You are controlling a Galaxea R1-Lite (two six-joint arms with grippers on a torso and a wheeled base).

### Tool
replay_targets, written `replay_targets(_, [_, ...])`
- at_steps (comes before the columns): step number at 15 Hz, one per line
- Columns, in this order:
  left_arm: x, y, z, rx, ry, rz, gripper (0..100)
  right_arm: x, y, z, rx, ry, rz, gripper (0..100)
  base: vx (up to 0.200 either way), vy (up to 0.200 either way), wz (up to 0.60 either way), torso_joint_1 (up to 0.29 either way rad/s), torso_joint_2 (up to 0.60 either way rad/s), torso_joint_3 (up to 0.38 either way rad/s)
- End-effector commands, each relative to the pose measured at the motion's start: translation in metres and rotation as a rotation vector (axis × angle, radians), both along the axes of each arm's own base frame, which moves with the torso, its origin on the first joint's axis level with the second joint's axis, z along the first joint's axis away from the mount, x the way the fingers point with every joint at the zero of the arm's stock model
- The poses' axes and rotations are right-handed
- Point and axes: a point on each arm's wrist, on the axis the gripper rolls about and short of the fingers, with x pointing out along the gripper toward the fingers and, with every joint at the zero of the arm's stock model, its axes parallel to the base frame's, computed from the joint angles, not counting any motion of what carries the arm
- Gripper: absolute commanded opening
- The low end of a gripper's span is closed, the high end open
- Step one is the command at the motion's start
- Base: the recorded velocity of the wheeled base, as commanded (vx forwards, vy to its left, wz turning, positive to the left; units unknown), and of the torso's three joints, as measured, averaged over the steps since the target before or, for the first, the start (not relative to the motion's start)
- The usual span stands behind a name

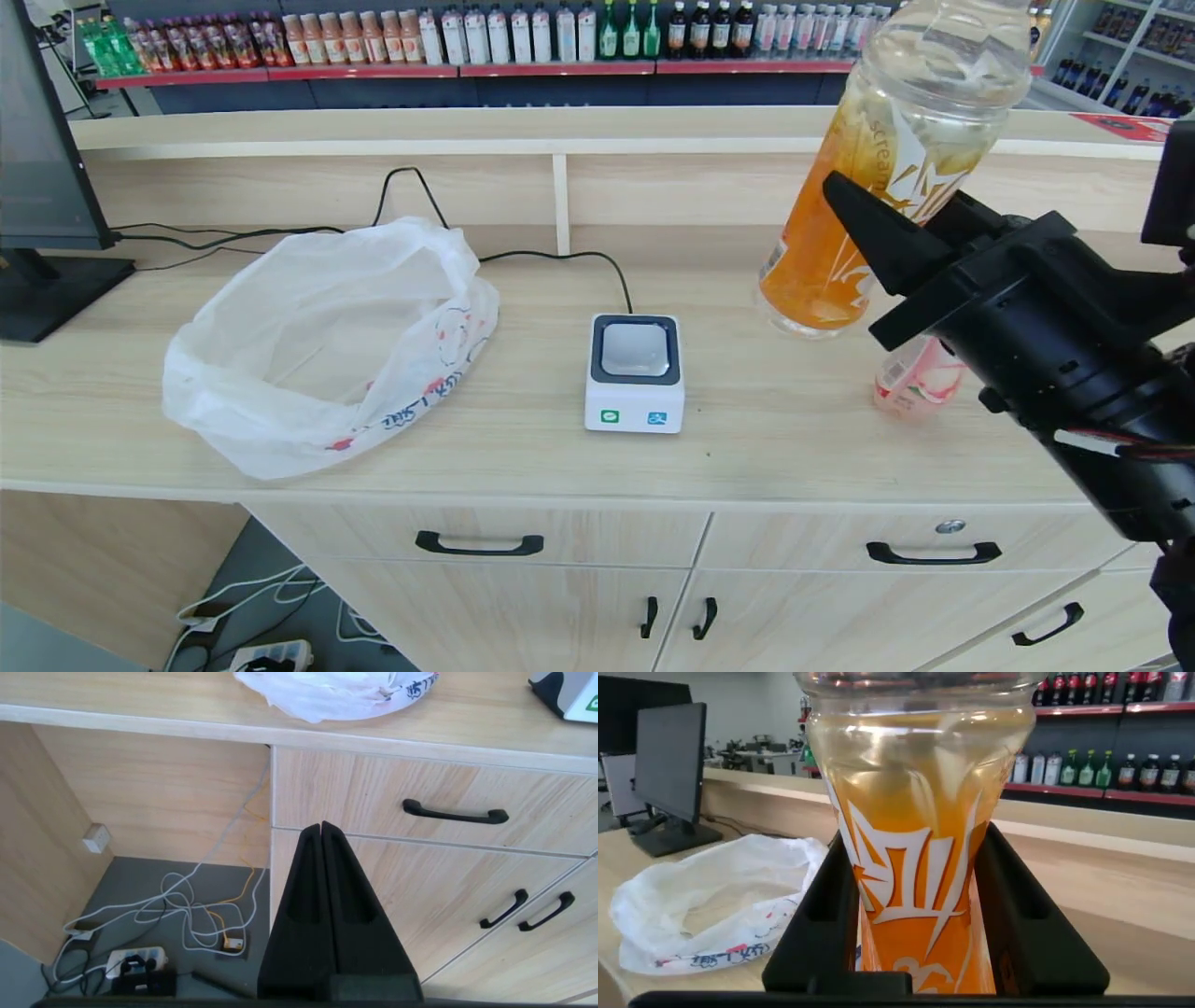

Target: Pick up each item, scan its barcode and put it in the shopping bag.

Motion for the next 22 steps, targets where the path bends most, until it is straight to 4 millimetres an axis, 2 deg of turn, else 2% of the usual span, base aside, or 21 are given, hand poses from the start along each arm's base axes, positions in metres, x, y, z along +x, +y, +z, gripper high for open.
replay_targets(1, [0.0, 0.0, 0.0, 0.0, 0.0, 0.001, 0, 0.014, -0.002, -0.007, -0.015, 0.019, -0.034, 0, 0.0, 0.0, 0.0, 0.0, 0.0, 0.0])
replay_targets(5, [0.0, 0.0, 0.0, 0.0, 0.0, 0.001, 0, 0.019, 0.002, -0.015, -0.026, 0.045, -0.03, 0, 0.0, 0.0, 0.0, 0.0, 0.0, 0.0])
replay_targets(9, [0.0, 0.0, 0.0, 0.0, 0.0, 0.001, 0, 0.021, 0.003, -0.017, -0.021, 0.05, -0.025, 0, -0.2, 0.0, 0.0, 0.013, 0.0, -0.001])
replay_targets(14, [0.0, 0.0, 0.0, 0.0, -0.002, 0.001, 0, 0.024, 0.001, -0.02, -0.002, 0.075, -0.058, 0, 0.0, 0.0, 0.0, 0.0, 0.0, 0.0])
replay_targets(22, [0.0, 0.0, 0.0, -0.003, -0.002, 0.001, 0, 0.028, 0.001, -0.023, 0.006, 0.089, -0.062, 0, 0.0, 0.2, 0.0, 0.01, 0.0, -0.001])
